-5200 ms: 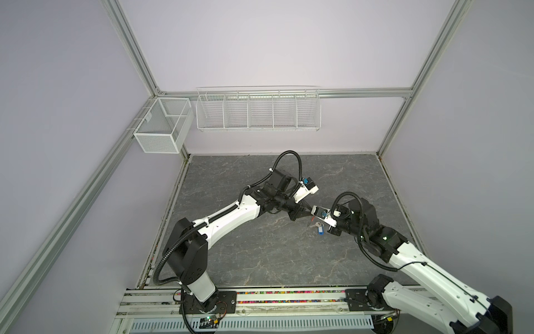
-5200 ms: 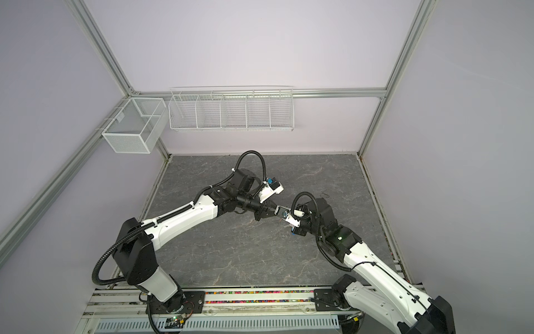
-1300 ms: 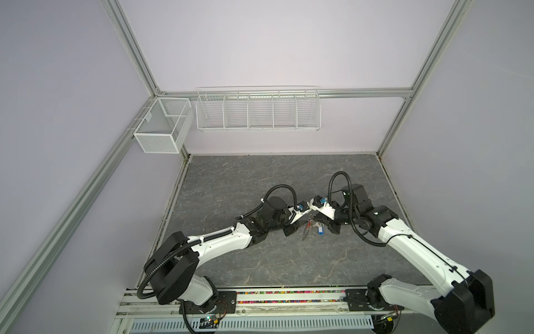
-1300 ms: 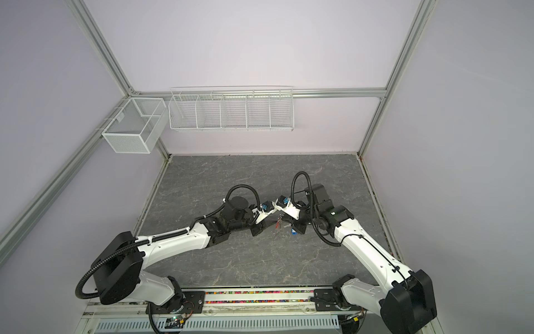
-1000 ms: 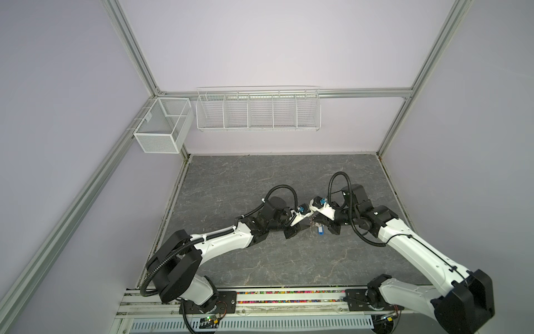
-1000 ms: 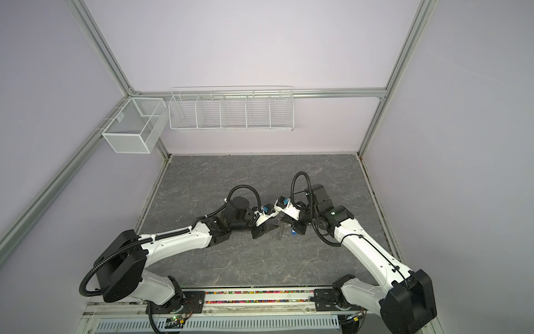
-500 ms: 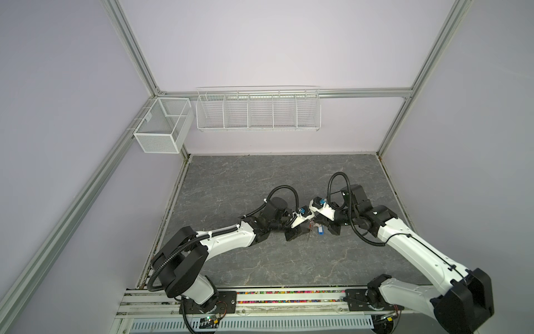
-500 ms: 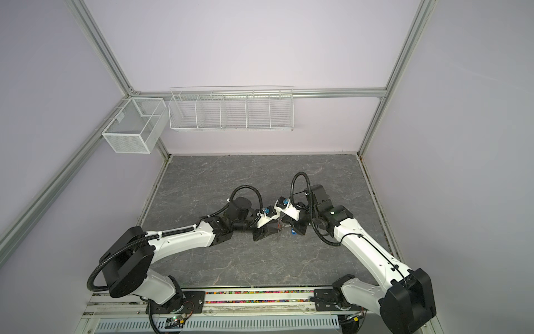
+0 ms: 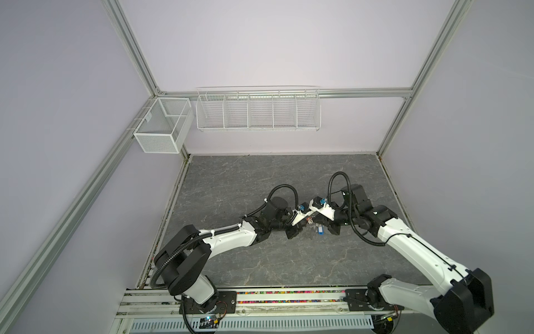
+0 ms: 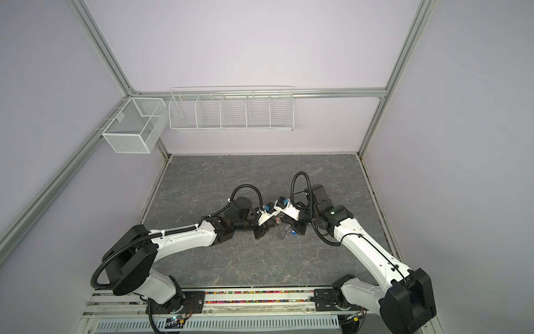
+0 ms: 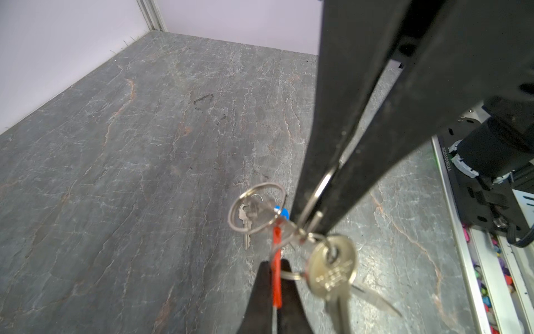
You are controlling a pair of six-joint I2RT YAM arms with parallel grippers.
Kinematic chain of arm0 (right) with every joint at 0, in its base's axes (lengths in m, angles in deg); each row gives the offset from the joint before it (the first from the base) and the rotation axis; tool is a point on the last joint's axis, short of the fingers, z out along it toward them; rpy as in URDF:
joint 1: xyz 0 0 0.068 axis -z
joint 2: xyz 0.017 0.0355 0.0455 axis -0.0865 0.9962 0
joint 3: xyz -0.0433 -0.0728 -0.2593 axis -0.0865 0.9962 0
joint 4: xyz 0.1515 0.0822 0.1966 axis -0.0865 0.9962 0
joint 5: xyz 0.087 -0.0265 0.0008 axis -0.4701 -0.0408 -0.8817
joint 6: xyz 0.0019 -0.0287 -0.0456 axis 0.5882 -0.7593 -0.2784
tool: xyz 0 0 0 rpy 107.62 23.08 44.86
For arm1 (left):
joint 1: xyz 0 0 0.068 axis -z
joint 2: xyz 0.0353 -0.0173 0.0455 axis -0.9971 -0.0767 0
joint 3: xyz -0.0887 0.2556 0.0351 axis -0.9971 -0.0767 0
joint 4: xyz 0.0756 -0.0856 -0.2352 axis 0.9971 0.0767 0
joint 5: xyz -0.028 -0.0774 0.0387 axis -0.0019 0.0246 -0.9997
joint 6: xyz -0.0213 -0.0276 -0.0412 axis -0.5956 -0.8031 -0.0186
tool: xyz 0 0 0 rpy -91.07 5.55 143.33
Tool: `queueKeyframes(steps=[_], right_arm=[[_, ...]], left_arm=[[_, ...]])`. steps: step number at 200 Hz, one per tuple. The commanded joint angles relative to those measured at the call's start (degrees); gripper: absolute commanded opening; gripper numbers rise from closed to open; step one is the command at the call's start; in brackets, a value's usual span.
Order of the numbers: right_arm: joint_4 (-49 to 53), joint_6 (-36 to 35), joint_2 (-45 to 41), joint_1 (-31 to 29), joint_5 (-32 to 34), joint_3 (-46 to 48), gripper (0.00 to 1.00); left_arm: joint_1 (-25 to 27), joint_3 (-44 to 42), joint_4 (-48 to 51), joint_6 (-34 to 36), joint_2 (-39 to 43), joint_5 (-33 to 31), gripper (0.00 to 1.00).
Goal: Put the keys on the keyring
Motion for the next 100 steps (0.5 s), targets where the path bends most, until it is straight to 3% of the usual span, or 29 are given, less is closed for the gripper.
queueKeyframes(steps=[1,52,62,76,100], right_arm=[[1.32,-3.34,0.44,-0.56,-2.93,-0.15,0.07],[0.92,-4.17,-0.38,-0.53,-3.70,0.09,0.07],[0.92,-4.18,-0.43,-0.54,-3.76,0.11,0.07],[1.00,-4.22,-0.27,-0.49,-3.70,0.20,0.07],[1.47,-4.22,0.27,-0.26,-3.42,0.11,0.07]], left_arm=[[-0.70,2.83,-0.45,-0.68,-0.38,2.74,0.00],[-2.18,8.61,12.80,5.89,-4.13,12.39,0.00],[-2.25,10.71,16.75,7.26,-5.39,13.35,0.08],[-2.31,12.84,19.73,8.05,-6.56,12.52,0.33],[-3.64,9.61,13.10,5.27,-3.96,10.44,0.55]])
